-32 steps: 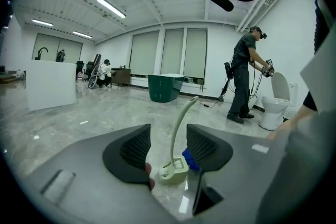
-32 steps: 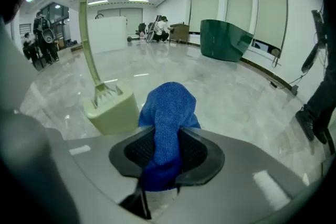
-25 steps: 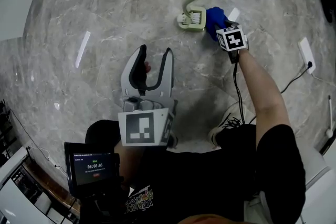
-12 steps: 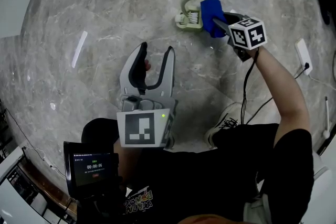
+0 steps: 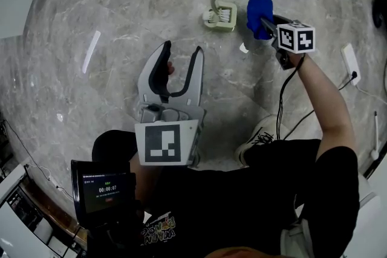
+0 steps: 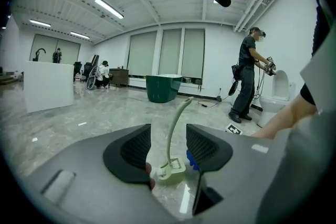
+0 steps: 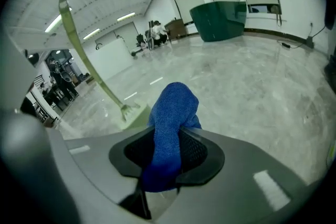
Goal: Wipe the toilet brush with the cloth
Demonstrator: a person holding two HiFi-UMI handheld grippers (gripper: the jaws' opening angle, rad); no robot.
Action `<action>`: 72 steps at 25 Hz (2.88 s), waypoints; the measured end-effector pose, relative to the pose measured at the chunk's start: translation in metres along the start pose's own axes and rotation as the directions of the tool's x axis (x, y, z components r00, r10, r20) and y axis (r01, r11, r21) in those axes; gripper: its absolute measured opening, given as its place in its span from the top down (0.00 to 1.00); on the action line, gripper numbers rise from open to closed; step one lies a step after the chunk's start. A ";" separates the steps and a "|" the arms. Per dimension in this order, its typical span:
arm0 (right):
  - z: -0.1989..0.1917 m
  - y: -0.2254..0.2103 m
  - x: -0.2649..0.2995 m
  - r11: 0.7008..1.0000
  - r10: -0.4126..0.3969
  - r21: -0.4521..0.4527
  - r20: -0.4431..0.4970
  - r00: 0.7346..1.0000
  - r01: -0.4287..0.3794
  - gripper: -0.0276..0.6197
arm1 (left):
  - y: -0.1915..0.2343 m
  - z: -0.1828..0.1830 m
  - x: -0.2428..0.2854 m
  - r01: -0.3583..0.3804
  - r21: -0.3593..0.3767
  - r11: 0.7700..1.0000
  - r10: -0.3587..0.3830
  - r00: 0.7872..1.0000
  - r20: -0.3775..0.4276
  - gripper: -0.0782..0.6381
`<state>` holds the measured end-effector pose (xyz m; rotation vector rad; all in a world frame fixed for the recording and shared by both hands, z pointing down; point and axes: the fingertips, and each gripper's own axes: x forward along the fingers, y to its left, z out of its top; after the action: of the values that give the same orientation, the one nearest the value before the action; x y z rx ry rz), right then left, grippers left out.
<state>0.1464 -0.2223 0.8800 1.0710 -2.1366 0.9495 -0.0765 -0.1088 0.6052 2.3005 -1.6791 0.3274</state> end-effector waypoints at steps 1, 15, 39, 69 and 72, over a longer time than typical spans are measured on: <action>-0.024 -0.003 0.004 1.000 -0.002 0.001 -0.060 0.998 0.002 0.77 | 0.001 -0.001 0.000 -0.002 -0.001 1.000 0.002 1.000 -0.002 0.59; -0.080 0.148 0.077 0.957 0.256 -0.071 -0.237 0.937 -0.280 0.77 | -0.001 -0.003 -0.001 -0.002 0.034 0.999 0.001 1.000 0.006 0.60; -0.058 0.063 0.006 0.938 0.339 0.003 -0.208 0.918 -0.346 0.77 | -0.005 0.000 0.007 0.020 0.037 0.999 -0.020 1.000 0.007 0.60; 0.071 0.017 0.068 0.995 0.059 -0.080 0.010 0.998 -0.058 0.77 | -0.031 -0.003 -0.019 0.073 0.121 0.990 -0.078 0.996 0.038 0.60; 0.044 0.007 0.052 0.988 0.052 -0.140 -0.055 0.997 -0.060 0.77 | -0.033 0.003 -0.012 0.065 0.104 0.992 -0.070 0.996 0.052 0.60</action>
<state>0.1064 -0.2767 0.8895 0.9122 -2.1669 0.8270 -0.0492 -0.0893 0.5958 2.4557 -1.6412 0.3455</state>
